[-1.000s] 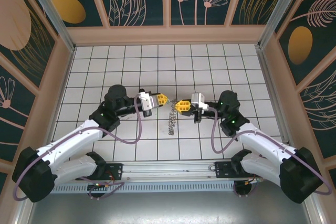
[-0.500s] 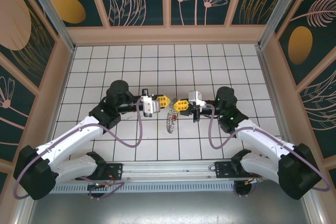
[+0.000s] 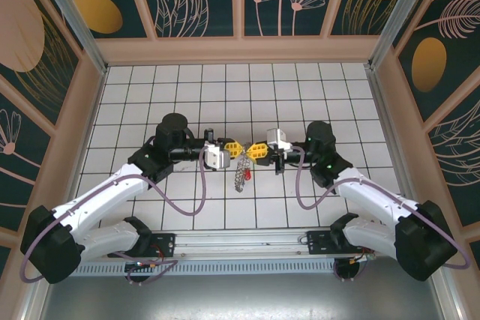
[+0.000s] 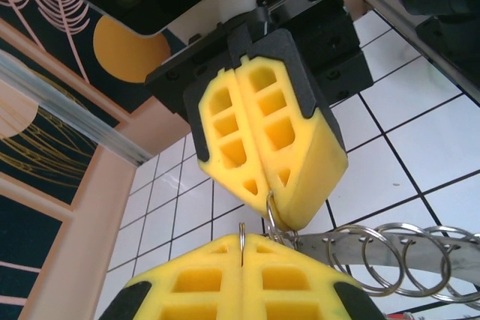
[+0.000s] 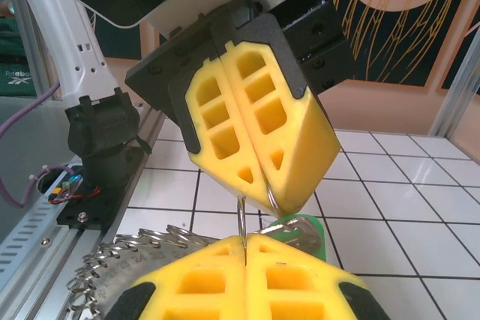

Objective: Put the keys on the keyring

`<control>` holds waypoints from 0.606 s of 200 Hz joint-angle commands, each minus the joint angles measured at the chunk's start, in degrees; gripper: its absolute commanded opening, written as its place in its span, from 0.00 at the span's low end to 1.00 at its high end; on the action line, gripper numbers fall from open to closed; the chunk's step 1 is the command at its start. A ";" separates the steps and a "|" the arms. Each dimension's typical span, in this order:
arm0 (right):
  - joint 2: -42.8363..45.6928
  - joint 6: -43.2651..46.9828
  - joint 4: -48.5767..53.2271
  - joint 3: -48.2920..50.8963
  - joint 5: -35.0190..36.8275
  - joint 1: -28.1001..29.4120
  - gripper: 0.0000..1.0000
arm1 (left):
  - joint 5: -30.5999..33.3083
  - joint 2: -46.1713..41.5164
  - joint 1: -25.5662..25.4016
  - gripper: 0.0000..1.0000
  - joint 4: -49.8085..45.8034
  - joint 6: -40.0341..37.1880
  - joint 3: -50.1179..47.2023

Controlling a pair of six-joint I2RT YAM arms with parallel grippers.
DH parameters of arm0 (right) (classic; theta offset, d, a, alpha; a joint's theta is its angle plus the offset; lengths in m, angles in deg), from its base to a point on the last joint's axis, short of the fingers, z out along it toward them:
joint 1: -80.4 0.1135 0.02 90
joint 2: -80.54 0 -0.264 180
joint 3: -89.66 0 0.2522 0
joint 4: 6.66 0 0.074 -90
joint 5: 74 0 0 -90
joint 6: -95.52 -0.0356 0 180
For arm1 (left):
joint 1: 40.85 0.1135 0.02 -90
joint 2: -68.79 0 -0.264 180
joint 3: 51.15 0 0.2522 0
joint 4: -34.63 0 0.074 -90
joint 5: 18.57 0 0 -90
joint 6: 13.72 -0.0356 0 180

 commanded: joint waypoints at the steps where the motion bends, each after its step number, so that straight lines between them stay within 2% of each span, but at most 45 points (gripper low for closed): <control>1: -0.08 1.89 0.82 -2.85 -1.70 -0.48 0.00 | -3.24 -0.57 0.36 0.00 0.48 -2.58 0.60; 31: 0.16 0.90 -0.02 -2.55 -2.45 -1.25 0.00 | -4.50 -1.19 0.21 0.00 0.13 -4.53 0.92; 65: 0.78 -0.05 -1.25 -2.37 -3.31 -2.05 0.00 | -4.06 -0.51 0.08 0.00 -5.10 -8.65 2.40; 121: 0.84 -0.55 -1.83 -2.25 -4.54 -2.06 0.00 | -4.39 0.48 0.03 0.00 -5.58 -10.06 2.56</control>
